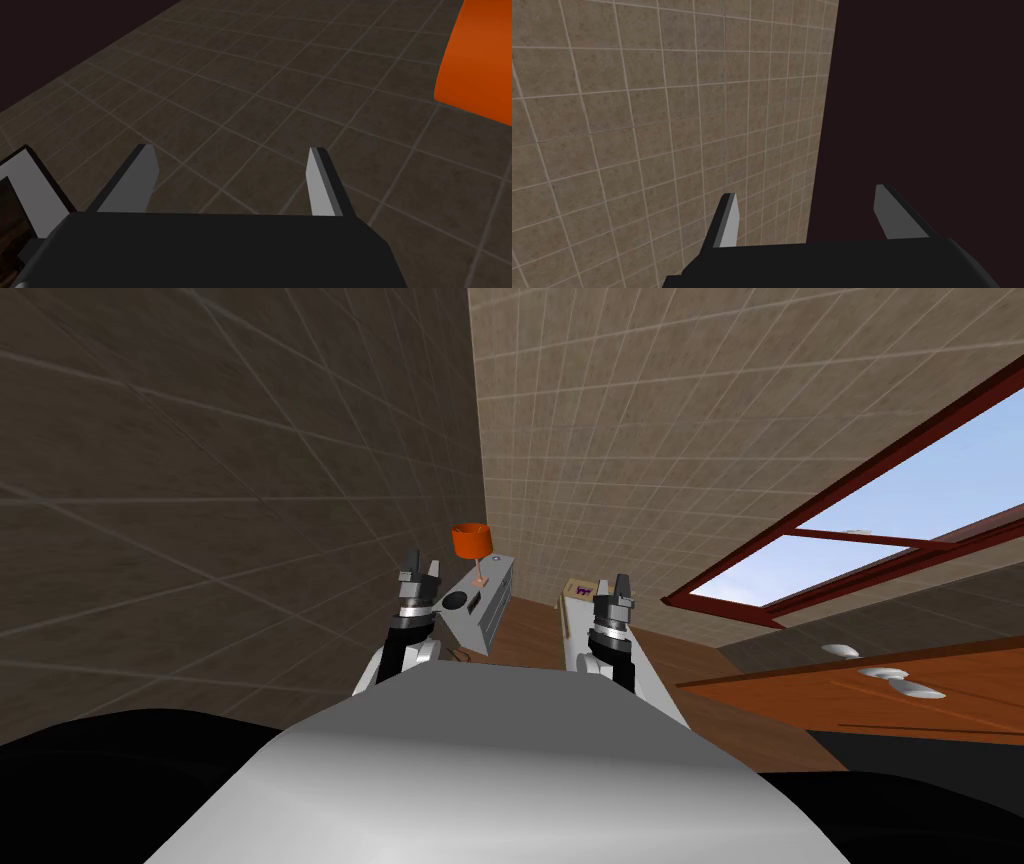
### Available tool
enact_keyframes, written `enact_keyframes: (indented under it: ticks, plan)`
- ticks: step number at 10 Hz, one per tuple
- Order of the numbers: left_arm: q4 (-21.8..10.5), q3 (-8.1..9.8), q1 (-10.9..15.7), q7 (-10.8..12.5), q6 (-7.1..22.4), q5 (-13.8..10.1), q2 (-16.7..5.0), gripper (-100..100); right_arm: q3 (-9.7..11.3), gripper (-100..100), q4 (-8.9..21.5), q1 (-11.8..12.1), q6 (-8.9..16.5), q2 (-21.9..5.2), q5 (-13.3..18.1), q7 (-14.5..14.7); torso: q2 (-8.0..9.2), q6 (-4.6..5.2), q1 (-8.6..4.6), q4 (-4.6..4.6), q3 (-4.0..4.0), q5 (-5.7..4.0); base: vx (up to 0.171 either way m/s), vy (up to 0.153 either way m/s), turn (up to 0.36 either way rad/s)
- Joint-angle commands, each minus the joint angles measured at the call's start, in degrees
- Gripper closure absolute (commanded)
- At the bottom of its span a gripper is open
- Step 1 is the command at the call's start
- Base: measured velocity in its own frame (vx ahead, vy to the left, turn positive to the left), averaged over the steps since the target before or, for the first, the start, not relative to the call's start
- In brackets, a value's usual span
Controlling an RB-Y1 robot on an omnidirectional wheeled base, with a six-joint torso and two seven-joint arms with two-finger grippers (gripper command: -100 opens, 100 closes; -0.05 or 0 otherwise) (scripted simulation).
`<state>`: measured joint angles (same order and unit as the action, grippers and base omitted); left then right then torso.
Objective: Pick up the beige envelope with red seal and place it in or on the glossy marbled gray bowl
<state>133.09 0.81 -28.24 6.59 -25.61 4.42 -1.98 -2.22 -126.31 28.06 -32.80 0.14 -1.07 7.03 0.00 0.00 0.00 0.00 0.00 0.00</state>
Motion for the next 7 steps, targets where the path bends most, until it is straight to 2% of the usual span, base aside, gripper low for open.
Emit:
enact_keyframes:
  ticks: [1, 6, 7]
  plan:
    - [-0.91, -0.10, -0.07, 0.34, 0.14, 0.63, -2.74, -100, 0.00, 0, 0.00, 0.00, 0.00, 0.00, 0.00, 0.00, 0.00, 0.00, 0.00, 0.00, 0.00, 0.00, -0.007, -0.004, -0.001]
    - [-5.05, -0.15, -0.30, 1.89, 0.61, 3.19, -11.30, -100, 0.00, 0, 0.00, 0.00, 0.00, 0.00, 0.00, 0.00, 0.11, 0.00, 0.00, 0.02, 0.06, 0.00, -0.027, -0.009, -0.002]
    - [-5.05, -0.15, -0.30, 1.89, 0.61, 3.19, -12.27, -100, 0.00, 0, 0.00, -0.01, 0.00, 0.00, 0.00, 0.00, 0.15, 0.00, -0.01, 0.03, 0.08, 0.00, -0.033, -0.008, -0.001]
